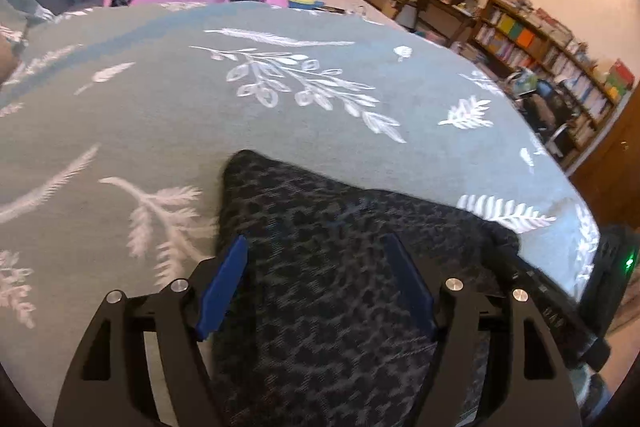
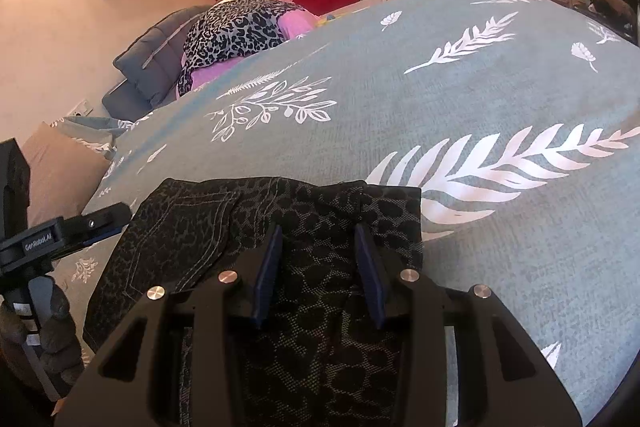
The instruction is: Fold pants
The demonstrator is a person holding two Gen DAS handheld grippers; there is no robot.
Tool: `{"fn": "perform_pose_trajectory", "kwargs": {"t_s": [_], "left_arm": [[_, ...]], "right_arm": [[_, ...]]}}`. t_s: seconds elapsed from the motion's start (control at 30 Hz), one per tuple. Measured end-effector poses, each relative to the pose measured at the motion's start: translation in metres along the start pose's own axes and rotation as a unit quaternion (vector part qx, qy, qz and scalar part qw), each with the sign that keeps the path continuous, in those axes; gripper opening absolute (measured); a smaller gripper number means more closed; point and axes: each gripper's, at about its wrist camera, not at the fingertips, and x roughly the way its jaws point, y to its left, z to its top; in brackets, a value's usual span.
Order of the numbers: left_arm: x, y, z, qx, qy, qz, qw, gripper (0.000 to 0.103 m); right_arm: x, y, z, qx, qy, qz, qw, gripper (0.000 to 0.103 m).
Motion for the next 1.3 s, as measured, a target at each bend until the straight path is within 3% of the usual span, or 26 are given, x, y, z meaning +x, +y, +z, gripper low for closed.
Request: {"fn": "perform_pose_trajectory", "kwargs": {"t_s": [0.2,0.3,0.5,0.6,0.67,0.77,0.83,0.9,1.3], "left_arm": [[-0.006,0.010,-0.009,0.013,0.006,0.036,0.9992,0.072],[-0.005,0.016,-0.012,0.008,0.015,0.038,0.9991,0.072],[-0.006,0.026,-0.021,-0.001,0.024,0.039,0.9989,0.072],[-0.006,0.027,-0.025,-0.002,0.027,0.039,0.9989,0.072],[-0.006,0.028,-0.027,-0.004,0.029,0.038,0.9989,0.072],[-0.007,0.028,-0.029,-0.003,0.029,0.040,0.9988,0.075],[-0.009,0.028,-0.029,0.001,0.028,0.044,0.9986,0.078],[-0.010,0.027,-0.030,0.005,0.028,0.045,0.9986,0.078],[-0.015,0.028,-0.031,0.005,0.029,0.054,0.9981,0.084]], "right_arm": [[-0.002,0.007,0.002,-0.006,0.007,-0.013,1.000,0.040],[-0.009,0.016,0.005,-0.014,0.010,-0.030,0.999,0.041],[-0.045,0.040,-0.003,-0.057,-0.024,-0.060,0.996,0.044],[-0.041,0.039,-0.017,-0.080,-0.005,-0.077,0.994,0.045],[-0.034,0.031,-0.025,-0.077,0.003,-0.080,0.994,0.049],[-0.025,0.013,-0.030,-0.043,0.014,-0.075,0.996,0.069],[-0.018,-0.008,-0.032,0.022,0.029,-0.034,0.999,0.072],[-0.019,-0.013,-0.033,0.033,0.029,-0.022,0.999,0.072],[-0.036,0.004,-0.025,0.003,0.026,-0.054,0.998,0.072]]}}
